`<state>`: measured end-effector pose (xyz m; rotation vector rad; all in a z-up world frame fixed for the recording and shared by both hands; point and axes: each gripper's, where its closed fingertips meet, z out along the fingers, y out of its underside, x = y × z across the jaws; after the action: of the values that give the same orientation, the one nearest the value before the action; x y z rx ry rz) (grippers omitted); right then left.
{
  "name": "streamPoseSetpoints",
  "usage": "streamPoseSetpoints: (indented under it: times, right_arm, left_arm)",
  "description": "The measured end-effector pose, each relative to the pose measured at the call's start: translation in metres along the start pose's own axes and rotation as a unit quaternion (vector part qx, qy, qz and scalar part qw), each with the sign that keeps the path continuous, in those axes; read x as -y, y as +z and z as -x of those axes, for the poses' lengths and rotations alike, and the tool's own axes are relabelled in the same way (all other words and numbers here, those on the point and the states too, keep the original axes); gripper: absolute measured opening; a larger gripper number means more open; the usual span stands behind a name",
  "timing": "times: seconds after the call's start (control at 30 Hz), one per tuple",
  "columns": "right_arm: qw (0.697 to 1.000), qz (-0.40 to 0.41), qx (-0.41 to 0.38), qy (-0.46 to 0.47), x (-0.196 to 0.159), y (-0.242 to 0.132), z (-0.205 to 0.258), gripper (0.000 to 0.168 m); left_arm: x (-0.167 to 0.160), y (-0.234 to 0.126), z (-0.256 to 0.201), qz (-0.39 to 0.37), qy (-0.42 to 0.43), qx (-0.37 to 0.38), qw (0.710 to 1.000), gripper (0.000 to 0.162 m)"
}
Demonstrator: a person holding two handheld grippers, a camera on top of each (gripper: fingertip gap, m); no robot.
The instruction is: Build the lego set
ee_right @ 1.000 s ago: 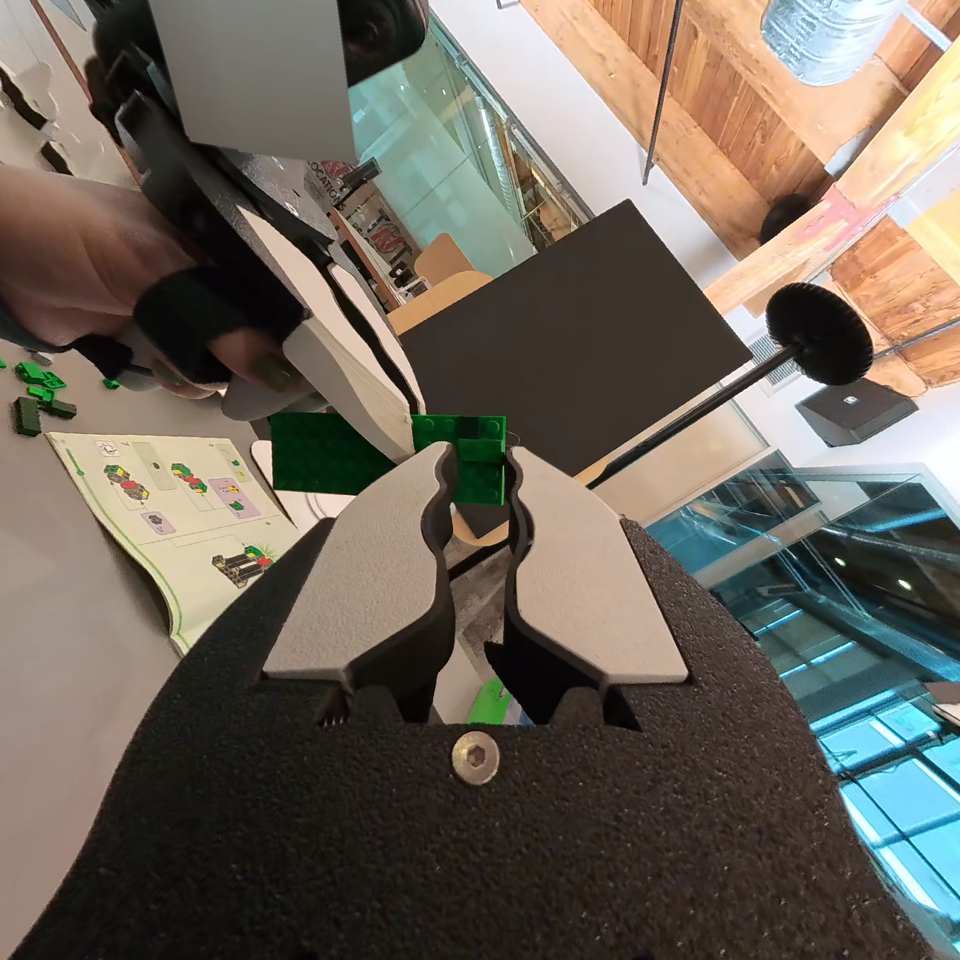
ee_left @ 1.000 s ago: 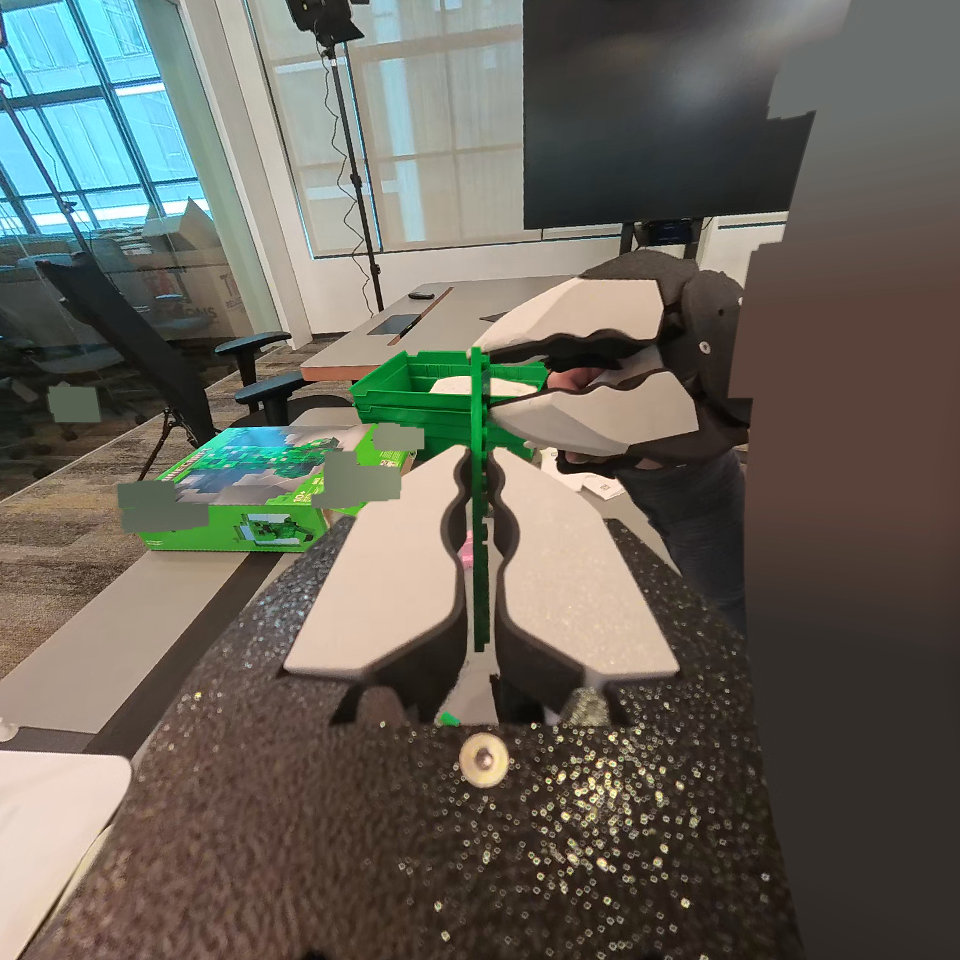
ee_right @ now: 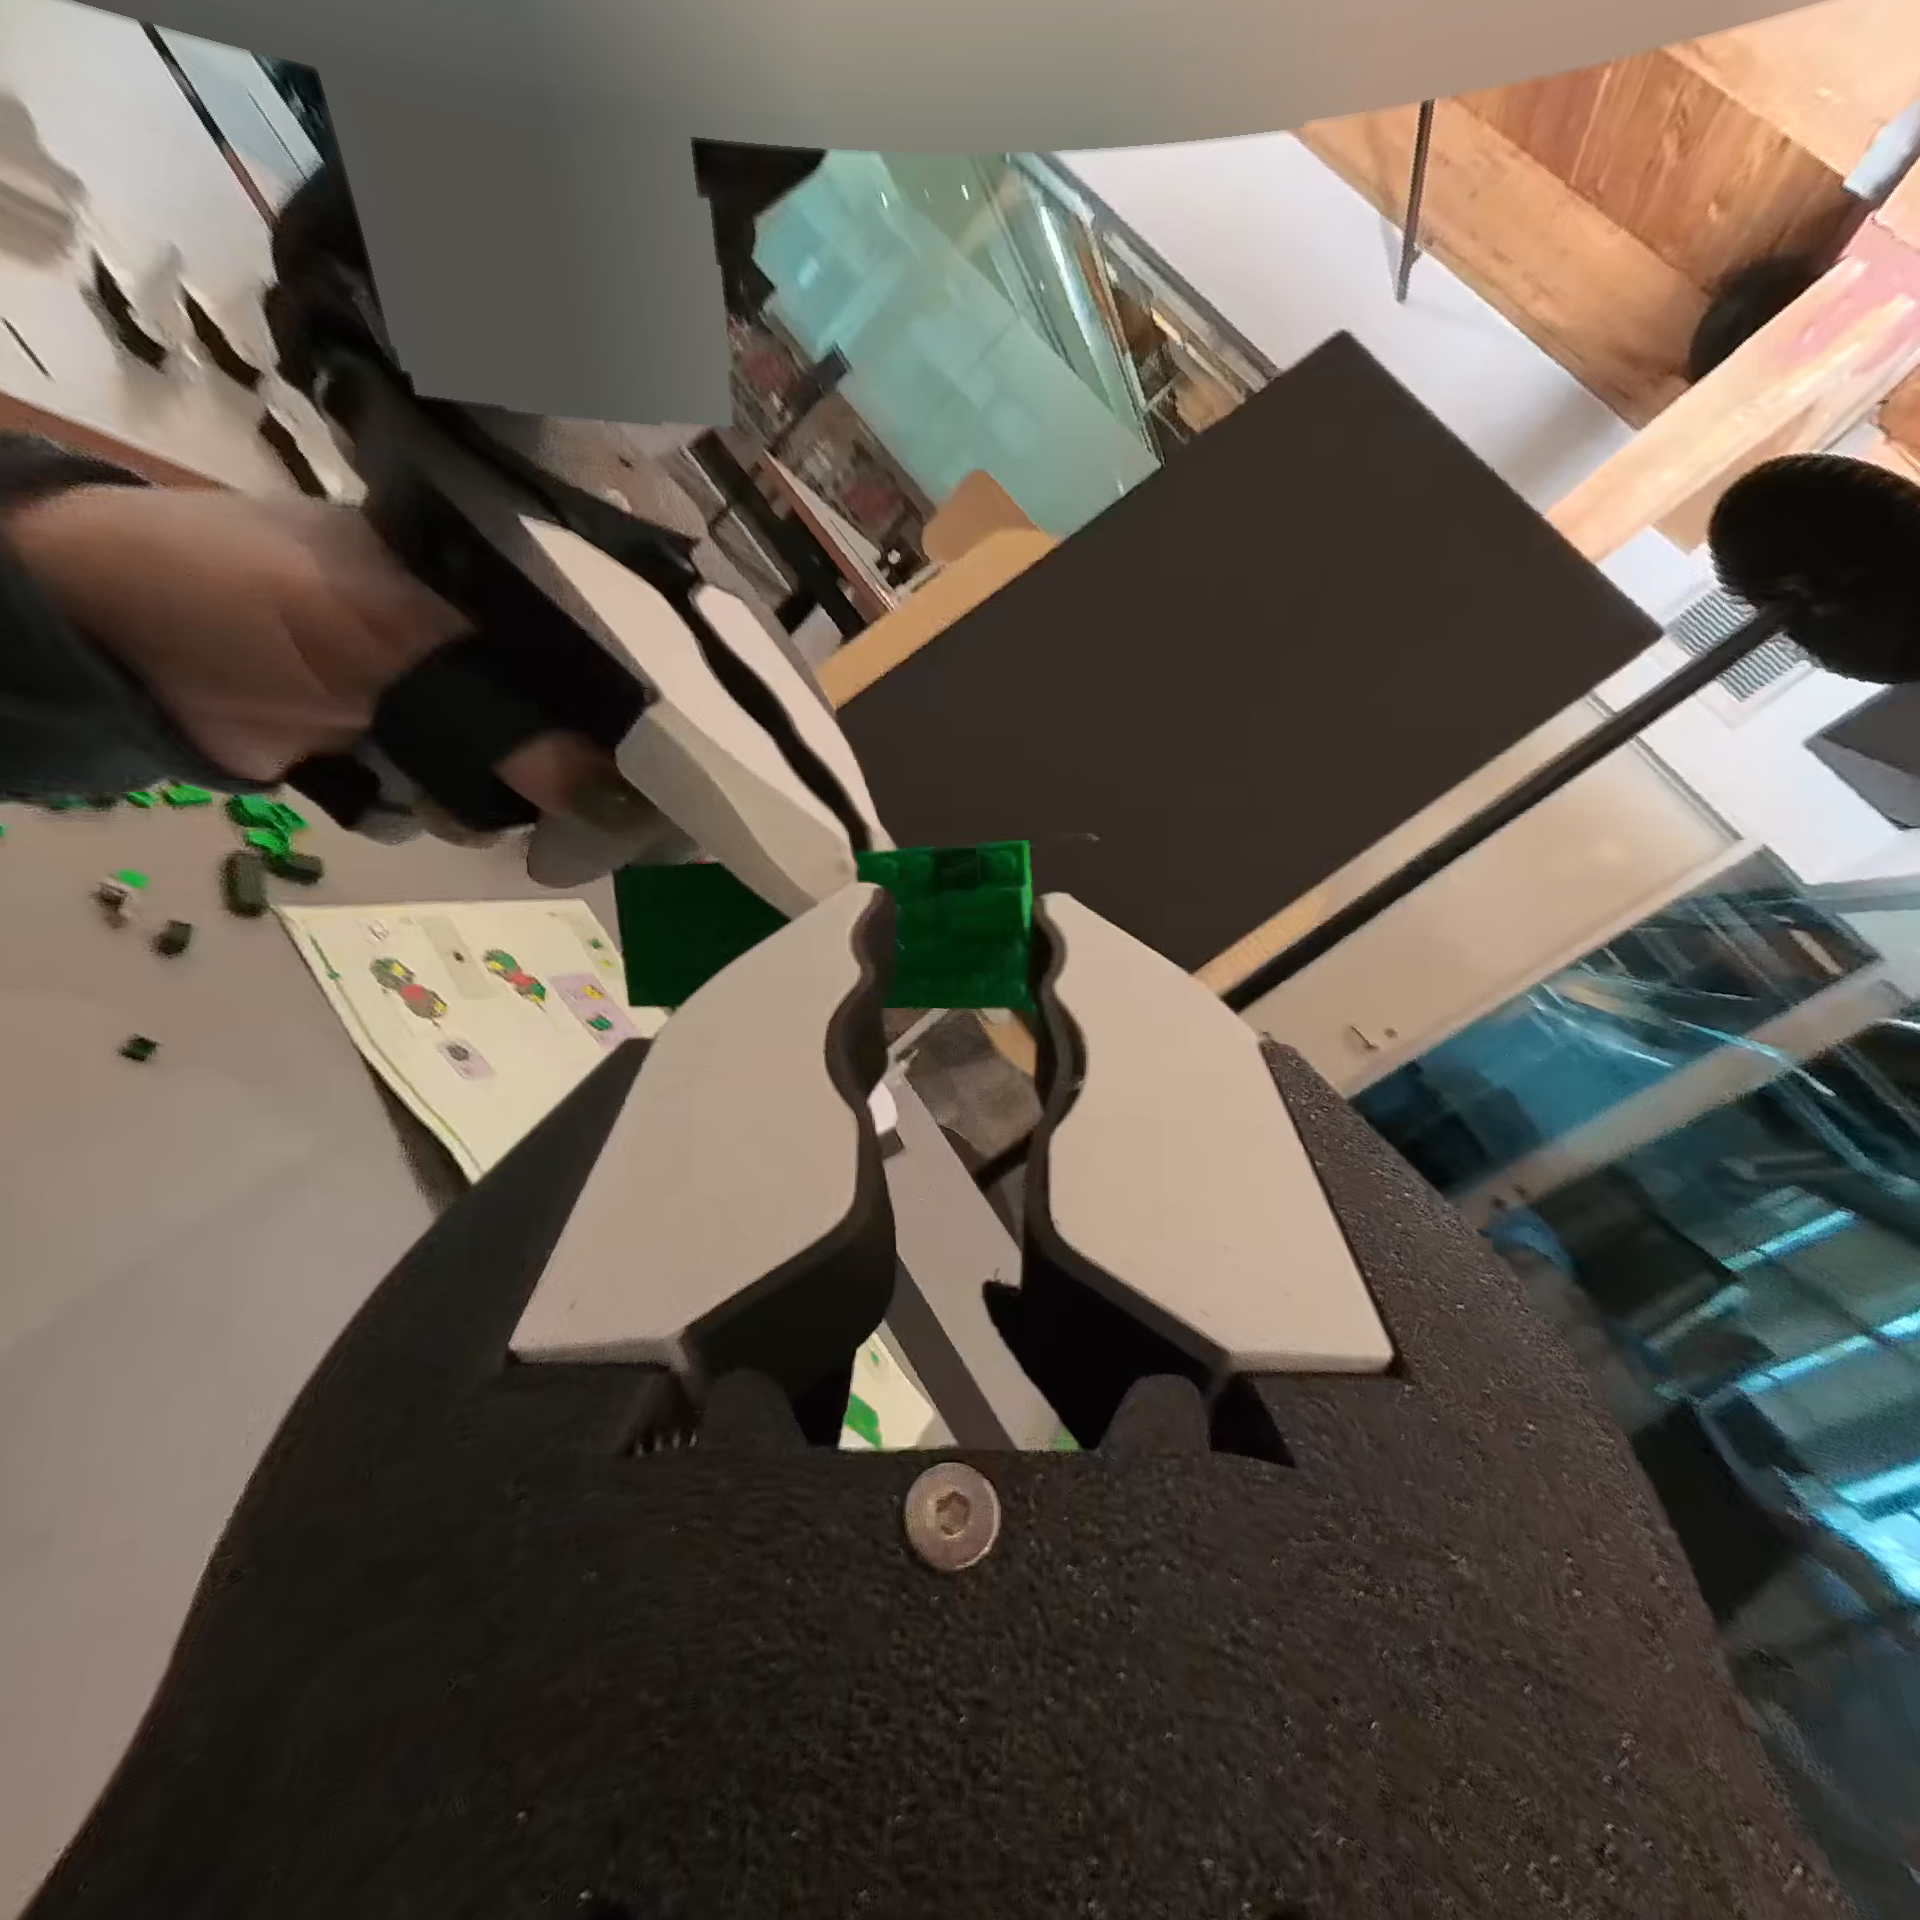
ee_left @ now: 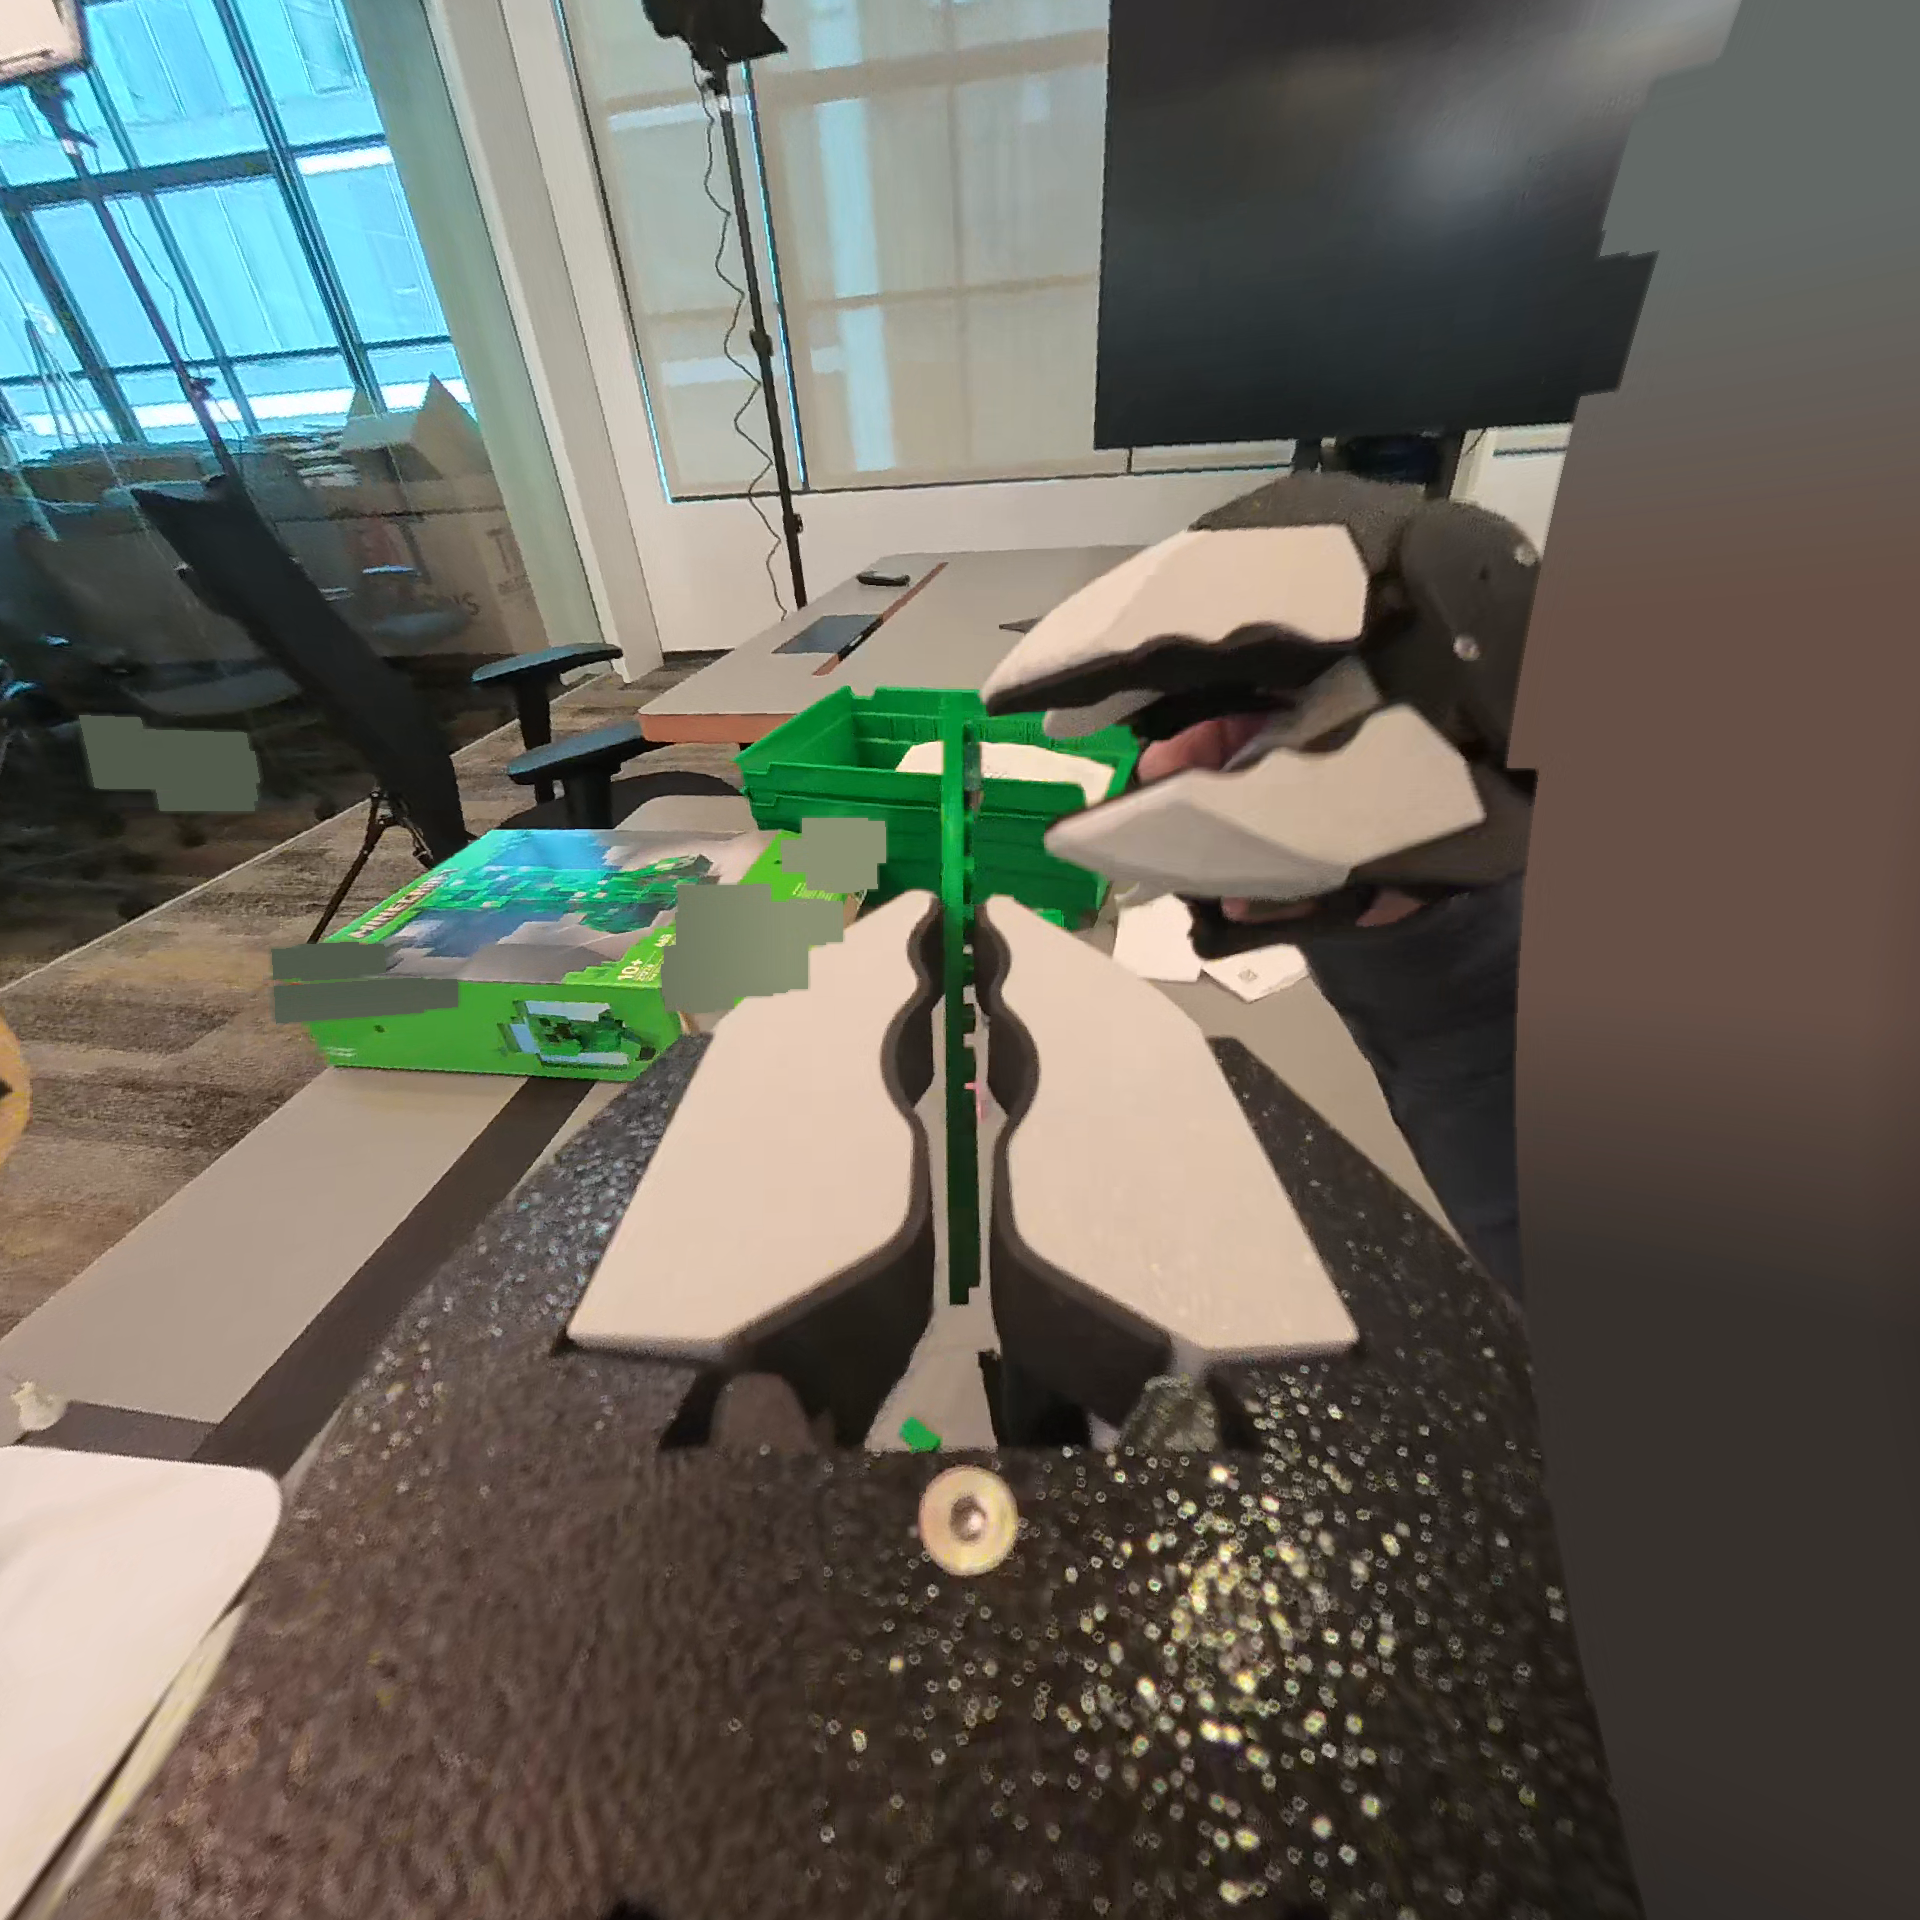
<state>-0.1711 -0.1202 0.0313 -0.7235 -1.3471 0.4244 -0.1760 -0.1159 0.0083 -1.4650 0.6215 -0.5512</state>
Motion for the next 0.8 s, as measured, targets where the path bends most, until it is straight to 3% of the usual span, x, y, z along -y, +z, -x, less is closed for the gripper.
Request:
streamPoseSetpoints:
  times: [0.17, 0.43, 0.8]
  right_arm:
    - [0.997, 0.028, -0.043, -0.052, -0.0048, 0.0078, -0.0025, 0.022]
    - [0.998, 0.043, -0.025, -0.046, -0.0069, 0.0061, 0.0009, 0.021]
    - [0.987, 0.036, -0.084, -0.129, 0.0008, 0.0078, -0.0021, 0.021]
  left_arm:
    - [-0.0006, 0.001, -0.0018, 0.001, -0.006, -0.005, 1.0, 0.004]
    - [-0.0037, 0.0005, -0.0053, 0.012, 0.009, -0.025, 1.0, 0.004]
    - [0.0041, -0.0021, -0.0026, -0.023, -0.028, -0.022, 0.999, 0.005]
